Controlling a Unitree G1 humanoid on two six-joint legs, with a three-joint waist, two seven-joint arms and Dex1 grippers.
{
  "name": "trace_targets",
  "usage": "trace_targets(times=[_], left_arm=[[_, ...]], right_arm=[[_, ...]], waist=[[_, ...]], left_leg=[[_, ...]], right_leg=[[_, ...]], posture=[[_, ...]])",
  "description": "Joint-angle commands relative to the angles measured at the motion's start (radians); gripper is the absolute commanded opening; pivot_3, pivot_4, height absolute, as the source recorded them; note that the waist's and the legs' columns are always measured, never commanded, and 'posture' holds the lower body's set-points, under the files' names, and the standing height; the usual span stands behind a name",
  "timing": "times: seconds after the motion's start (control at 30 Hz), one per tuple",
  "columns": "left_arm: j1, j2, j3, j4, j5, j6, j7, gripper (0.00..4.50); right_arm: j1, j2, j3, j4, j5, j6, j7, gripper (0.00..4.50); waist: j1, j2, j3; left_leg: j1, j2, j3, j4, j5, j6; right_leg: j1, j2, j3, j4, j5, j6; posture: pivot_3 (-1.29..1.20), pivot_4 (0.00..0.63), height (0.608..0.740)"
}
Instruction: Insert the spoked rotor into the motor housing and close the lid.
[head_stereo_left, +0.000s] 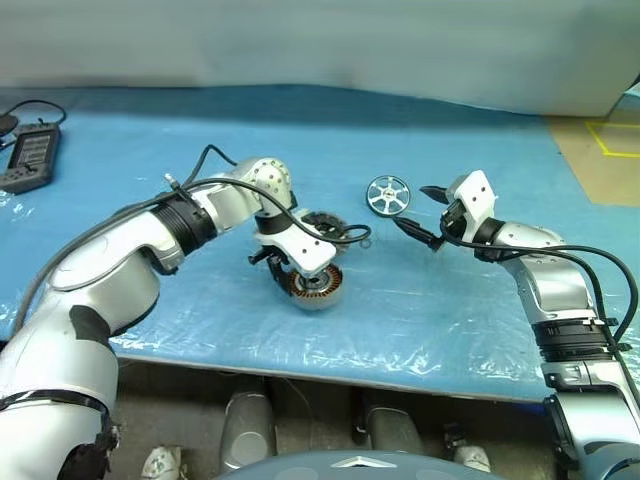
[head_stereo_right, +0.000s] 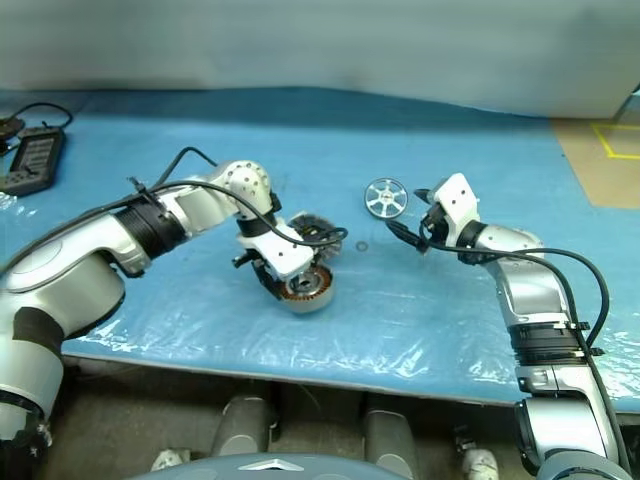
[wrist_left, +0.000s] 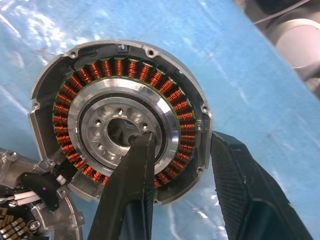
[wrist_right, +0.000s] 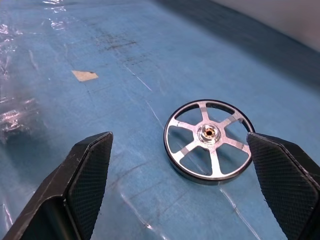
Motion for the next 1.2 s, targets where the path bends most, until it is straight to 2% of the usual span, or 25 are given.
trace_targets(times=[0.03,0.2,0.23,0.33,0.6,0.7,0.83,0.93,1.0,1.07,1.2], left_arm=[[0.001,-0.031,0.068,0.055,0.053,-0.039,-0.004,1.32],[0.0,-0.017,0.051,0.07,0.061,-0.107,-0.004,1.32],[0.001,-0.012,0.049,0.07,0.061,-0.115,-0.004,2.02],[0.002,0.001,0.056,0.048,0.036,-0.062,-0.004,2.88],[-0.016,0.122,0.023,-0.166,-0.181,0.121,-0.004,2.88],[-0.035,0.257,-0.001,-0.328,-0.33,0.238,-0.004,2.88],[-0.034,0.441,-0.018,-0.466,-0.448,0.285,-0.004,2.88],[0.023,0.56,0.021,-0.5,-0.527,0.299,-0.004,2.88],[0.083,0.605,0.078,-0.505,-0.557,0.308,-0.004,2.88],[0.15,0.581,0.176,-0.481,-0.578,0.347,-0.004,2.88],[0.321,0.422,0.421,-0.433,-0.645,0.425,0.117,2.88]], right_arm=[[0.001,-0.007,-0.025,-0.048,0.012,-0.006,-0.004,4.5],[-0.002,-0.007,-0.026,-0.048,0.011,-0.006,-0.006,4.5],[-0.002,-0.006,-0.027,-0.048,0.012,-0.006,-0.007,4.5],[-0.005,-0.006,-0.026,-0.043,0.011,-0.009,-0.006,4.5],[-0.023,0.004,-0.015,-0.026,0.008,-0.013,-0.001,4.5],[-0.021,0.005,-0.014,-0.026,0.01,-0.011,0.003,4.5],[-0.008,0.011,-0.014,-0.03,0.014,-0.01,0.006,4.5],[0.009,0.023,-0.017,-0.035,0.026,-0.003,0.004,4.5],[0.026,0.032,-0.017,-0.041,0.028,-0.003,0.002,4.5],[0.045,0.042,-0.014,-0.05,0.03,-0.004,-0.001,4.5],[0.08,0.072,-0.007,-0.072,0.032,-0.008,-0.009,4.5]], waist=[[0.0,0.0,0.0],[-0.001,0.0,0.0],[-0.001,0.0,0.0],[-0.003,0.0,0.0],[-0.001,0.0,0.0],[-0.006,0.0,0.0],[-0.008,0.002,-0.001],[-0.007,0.002,-0.001],[-0.007,0.003,-0.001],[-0.004,0.003,-0.001],[-0.001,0.003,-0.001]], left_leg=[[0.0,0.0,0.0,0.0,0.0,0.0],[0.002,0.0,0.0,0.001,0.0,0.0],[0.002,0.001,0.0,0.001,0.0,0.0],[0.002,0.001,0.0,0.0,0.0,0.0],[0.002,0.001,0.0,0.0,0.0,0.0],[0.002,0.001,0.0,0.0,0.0,0.0],[0.001,0.004,0.001,-0.001,0.0,0.0],[0.001,0.006,0.001,-0.002,0.0,-0.001],[0.001,0.006,0.002,-0.002,0.0,-0.002],[0.001,0.006,0.002,-0.002,-0.001,-0.002],[0.0,0.004,0.002,0.001,0.0,-0.002]], right_leg=[[0.0,0.0,0.0,0.0,0.0,0.0],[0.002,-0.001,0.0,0.001,0.0,0.0],[0.002,-0.001,0.0,0.001,0.0,0.0],[0.002,0.0,0.0,0.001,0.0,0.0],[0.001,-0.001,0.0,0.001,0.0,0.0],[0.001,-0.001,0.0,0.001,0.0,0.0],[-0.003,0.002,0.0,0.002,0.0,0.0],[-0.004,0.003,0.0,0.001,-0.001,0.0],[-0.003,0.003,0.0,0.001,-0.001,0.0],[-0.003,0.004,0.0,0.001,-0.001,0.0],[-0.003,0.002,-0.001,0.003,-0.001,0.0]], posture=[[0.0,0.15,0.74],[0.0,0.15,0.74],[0.0,0.15,0.74],[0.0,0.15,0.74],[0.0,0.15,0.74],[0.0,0.15,0.74],[0.0,0.15,0.74],[0.0,0.15,0.74],[0.0,0.15,0.74],[0.0,0.15,0.74],[0.0,0.15,0.74]])
